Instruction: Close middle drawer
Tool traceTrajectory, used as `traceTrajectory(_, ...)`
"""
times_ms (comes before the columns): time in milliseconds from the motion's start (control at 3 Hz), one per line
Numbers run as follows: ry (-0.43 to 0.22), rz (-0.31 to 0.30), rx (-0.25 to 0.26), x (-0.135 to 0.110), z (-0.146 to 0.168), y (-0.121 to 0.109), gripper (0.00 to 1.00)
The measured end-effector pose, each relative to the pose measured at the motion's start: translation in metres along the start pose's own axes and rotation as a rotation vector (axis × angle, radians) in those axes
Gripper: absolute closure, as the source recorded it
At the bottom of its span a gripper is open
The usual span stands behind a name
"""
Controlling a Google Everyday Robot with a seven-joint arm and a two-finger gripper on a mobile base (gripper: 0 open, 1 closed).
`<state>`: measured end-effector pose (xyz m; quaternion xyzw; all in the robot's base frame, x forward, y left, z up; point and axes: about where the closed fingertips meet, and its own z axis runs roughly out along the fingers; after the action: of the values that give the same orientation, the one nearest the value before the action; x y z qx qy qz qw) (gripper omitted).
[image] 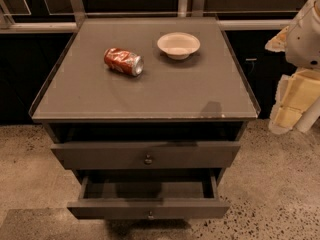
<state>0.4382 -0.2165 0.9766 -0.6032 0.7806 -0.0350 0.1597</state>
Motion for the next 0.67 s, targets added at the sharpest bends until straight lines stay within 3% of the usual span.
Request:
traceTrajectory(333,0.000,0.000,0.000,0.0000,0.0000,0.0000,0.00)
traceTrajectory(667,-0.050,-0.023,0.035,-0.0026,-0.0039,0.0037,0.00)
